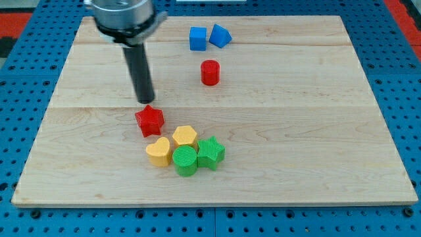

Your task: Place the red circle right side of the red star

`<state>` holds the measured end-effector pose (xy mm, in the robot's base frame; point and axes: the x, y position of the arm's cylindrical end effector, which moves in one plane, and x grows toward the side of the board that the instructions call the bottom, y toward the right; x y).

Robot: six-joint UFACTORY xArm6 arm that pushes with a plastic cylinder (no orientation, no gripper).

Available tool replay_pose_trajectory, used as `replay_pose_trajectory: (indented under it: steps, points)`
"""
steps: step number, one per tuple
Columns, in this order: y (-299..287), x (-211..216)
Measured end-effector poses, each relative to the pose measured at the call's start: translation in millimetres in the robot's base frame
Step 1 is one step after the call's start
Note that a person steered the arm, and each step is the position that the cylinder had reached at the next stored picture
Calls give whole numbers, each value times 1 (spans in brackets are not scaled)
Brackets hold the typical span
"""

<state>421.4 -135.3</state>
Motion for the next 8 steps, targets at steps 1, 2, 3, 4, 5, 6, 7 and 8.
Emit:
replay_pose_trajectory:
  steps: [1, 2, 3, 4, 5, 6, 7, 8]
  points:
    - [-5, 20]
    - [50, 34]
    - [71, 37]
    - [47, 10]
    - [59, -30]
    - [51, -78]
    - [98, -96]
    - [152, -89]
